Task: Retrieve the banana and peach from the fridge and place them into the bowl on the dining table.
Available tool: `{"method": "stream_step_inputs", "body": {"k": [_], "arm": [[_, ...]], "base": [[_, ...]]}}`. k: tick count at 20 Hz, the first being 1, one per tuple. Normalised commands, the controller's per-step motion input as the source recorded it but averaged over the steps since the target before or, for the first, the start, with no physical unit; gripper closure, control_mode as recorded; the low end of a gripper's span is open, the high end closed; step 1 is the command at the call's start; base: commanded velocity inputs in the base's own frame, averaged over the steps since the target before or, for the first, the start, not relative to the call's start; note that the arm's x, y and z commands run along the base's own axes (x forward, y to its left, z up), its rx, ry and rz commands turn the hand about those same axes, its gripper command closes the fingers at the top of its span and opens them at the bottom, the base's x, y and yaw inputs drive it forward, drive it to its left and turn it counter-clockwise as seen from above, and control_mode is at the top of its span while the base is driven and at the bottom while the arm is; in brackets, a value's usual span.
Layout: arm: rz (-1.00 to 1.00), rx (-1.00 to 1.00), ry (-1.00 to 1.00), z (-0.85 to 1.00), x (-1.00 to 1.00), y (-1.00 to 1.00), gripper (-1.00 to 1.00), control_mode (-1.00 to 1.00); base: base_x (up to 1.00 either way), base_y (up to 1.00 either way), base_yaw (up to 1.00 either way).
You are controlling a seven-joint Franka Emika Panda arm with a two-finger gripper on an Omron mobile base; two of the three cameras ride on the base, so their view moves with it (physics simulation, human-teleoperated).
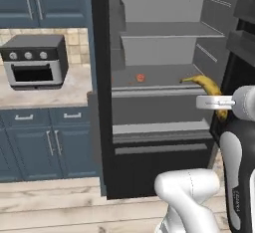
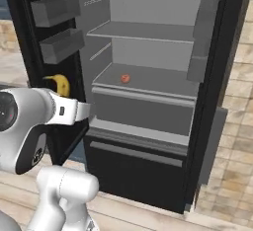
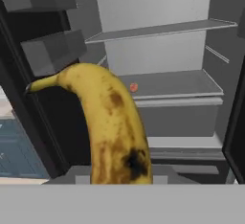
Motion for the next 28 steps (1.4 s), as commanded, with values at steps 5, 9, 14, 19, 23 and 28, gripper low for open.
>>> {"method": "stream_step_inputs", "body": {"k": [5,9,14,19,23,28], "arm": [[0.0,0.0,0.0,0.0,0.0,0.0,1.0,1.0],[0.0,0.0,0.0,0.0,0.0,0.0,1.0,1.0],[0.0,0.0,0.0,0.0,0.0,0.0,1.0,1.0],[0.0,0.0,0.0,0.0,0.0,0.0,1.0,1.0],[0.0,0.0,0.0,0.0,0.0,0.0,1.0,1.0],[0.0,0.0,0.0,0.0,0.0,0.0,1.0,1.0]], "base": [[-0.62,0.0,0.5],[-0.71,0.0,0.56],[-0.68,0.05,0.56],[-0.44,0.15,0.57],[-0.19,0.01,0.6],[-0.32,0.0,0.59]]}}
